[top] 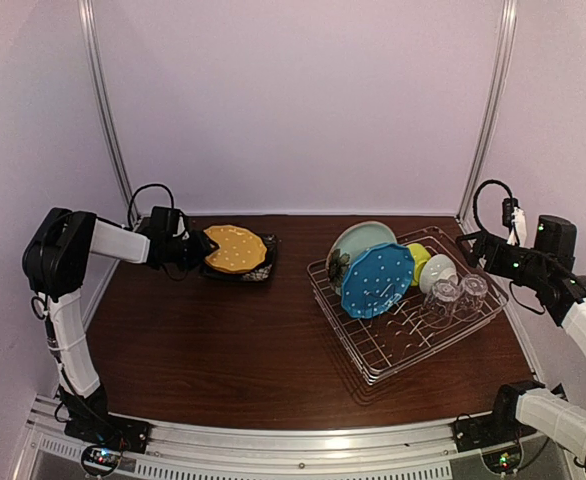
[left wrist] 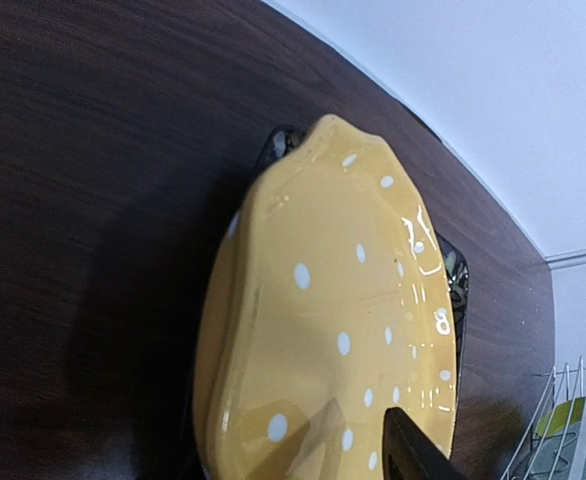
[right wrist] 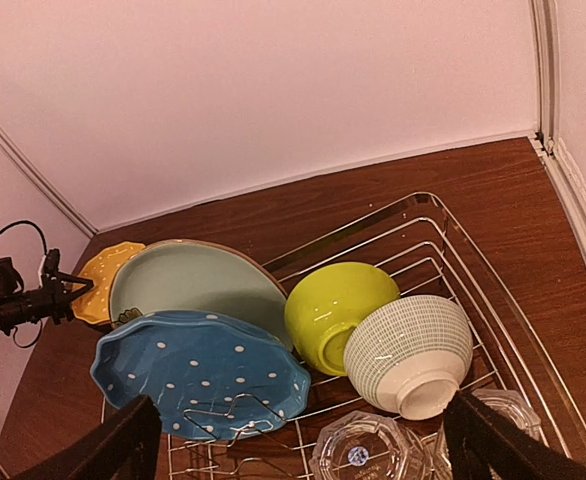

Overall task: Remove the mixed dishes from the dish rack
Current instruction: Place the plate on the plate.

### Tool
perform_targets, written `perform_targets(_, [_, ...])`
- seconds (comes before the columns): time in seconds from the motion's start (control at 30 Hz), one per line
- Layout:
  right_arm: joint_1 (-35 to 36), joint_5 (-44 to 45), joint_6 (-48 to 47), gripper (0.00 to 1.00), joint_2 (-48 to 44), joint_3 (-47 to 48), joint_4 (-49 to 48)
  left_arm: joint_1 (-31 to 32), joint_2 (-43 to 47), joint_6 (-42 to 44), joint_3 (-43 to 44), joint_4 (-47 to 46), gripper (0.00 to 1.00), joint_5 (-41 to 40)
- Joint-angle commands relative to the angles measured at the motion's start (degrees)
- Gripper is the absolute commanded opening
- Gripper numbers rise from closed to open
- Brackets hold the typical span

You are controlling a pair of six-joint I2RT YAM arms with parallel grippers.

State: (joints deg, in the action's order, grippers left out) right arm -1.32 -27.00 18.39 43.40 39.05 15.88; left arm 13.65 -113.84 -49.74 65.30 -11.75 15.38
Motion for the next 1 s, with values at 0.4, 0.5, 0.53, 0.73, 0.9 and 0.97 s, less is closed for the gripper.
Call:
perform_targets(0.4, [-0.1,-0.4,0.4,1.00,-0.2,-0.6,-0.4,-0.6,2.9,6.5,3.8,3.3,0.56,-5.7])
perform_targets(0.5, [-0.1,-0.4,0.4,1.00,-0.2,-0.6,-0.5,-0.6,3.1,7.1,4.2,4.4,0.57,-6.8])
perform_targets(0.53, [-0.1,-0.5,0.4,1.00,-0.2,-0.6,-0.5,-0.6,3.1,7.3,4.3,4.7,0.58,-7.2])
perform_targets(0.73, [-0.2,-0.4,0.4,1.00,-0.3,-0.6,-0.3,-0.6,3.0,8.2,5.0,6.6,0.59,-8.9])
perform_targets(0.9, [-0.1,-0.4,0.4,1.00,-0.4,-0.6,-0.4,-0.6,3.1,9.6,5.7,8.2,0.59,-10.0])
perform_targets(0.97, [-0.1,-0.5,0.4,1.00,-0.4,-0.7,-0.4,-0.6,3.1,10.1,6.0,8.6,0.58,-10.7])
